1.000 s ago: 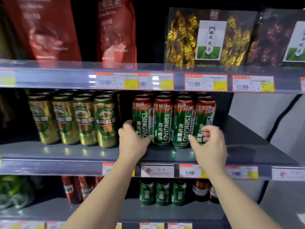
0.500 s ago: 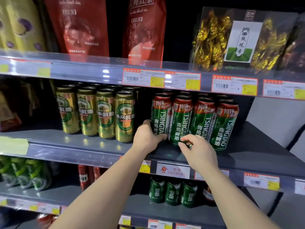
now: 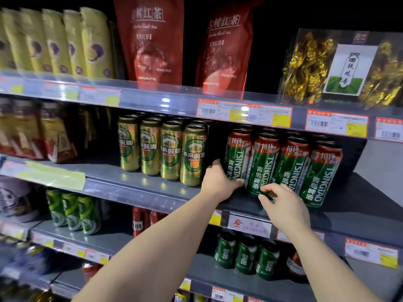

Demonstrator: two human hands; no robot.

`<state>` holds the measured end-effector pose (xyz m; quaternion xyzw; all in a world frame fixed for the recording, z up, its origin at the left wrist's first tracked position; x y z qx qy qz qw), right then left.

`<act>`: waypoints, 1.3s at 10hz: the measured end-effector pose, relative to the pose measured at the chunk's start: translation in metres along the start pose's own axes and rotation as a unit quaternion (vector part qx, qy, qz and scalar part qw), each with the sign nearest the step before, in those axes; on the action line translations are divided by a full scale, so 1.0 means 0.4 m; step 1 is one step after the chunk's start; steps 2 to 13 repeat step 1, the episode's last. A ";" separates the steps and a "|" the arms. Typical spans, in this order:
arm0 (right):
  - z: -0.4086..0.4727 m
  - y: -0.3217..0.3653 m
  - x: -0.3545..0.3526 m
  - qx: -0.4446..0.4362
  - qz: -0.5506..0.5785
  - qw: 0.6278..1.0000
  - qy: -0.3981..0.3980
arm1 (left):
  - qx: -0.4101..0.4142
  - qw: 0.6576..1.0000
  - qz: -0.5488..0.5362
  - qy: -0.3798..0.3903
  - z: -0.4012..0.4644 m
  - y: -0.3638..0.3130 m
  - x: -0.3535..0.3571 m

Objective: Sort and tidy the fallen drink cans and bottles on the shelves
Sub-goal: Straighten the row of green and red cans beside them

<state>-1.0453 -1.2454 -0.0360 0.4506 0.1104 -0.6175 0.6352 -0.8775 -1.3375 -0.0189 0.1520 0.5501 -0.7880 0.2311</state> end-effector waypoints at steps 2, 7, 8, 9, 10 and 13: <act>-0.003 0.015 -0.012 0.004 -0.023 1.000 0.017 | 0.045 0.999 0.018 -0.021 -0.047 -0.013 -0.047; -0.003 0.015 -0.012 0.004 -0.023 1.000 0.017 | 0.045 0.999 0.018 -0.021 -0.047 -0.013 -0.047; -0.003 0.015 -0.012 0.004 -0.023 1.000 0.017 | 0.045 0.999 0.018 -0.021 -0.047 -0.013 -0.047; -0.003 0.015 -0.012 0.004 -0.023 1.000 0.017 | 0.045 0.999 0.018 -0.021 -0.047 -0.013 -0.047; -0.003 0.015 -0.012 0.004 -0.023 1.000 0.017 | 0.045 0.999 0.018 -0.021 -0.047 -0.013 -0.047; -0.003 0.015 -0.012 0.004 -0.023 1.000 0.017 | 0.045 0.999 0.018 -0.021 -0.047 -0.013 -0.047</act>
Point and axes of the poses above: each hand's wrist, its own z-axis towards the middle knuckle, its own x-axis out of the palm, y = z × x, the point moved 3 cm from there along z, towards the middle knuckle, and after that the axes turned 12 degrees about -y, right-handed, at the moved point
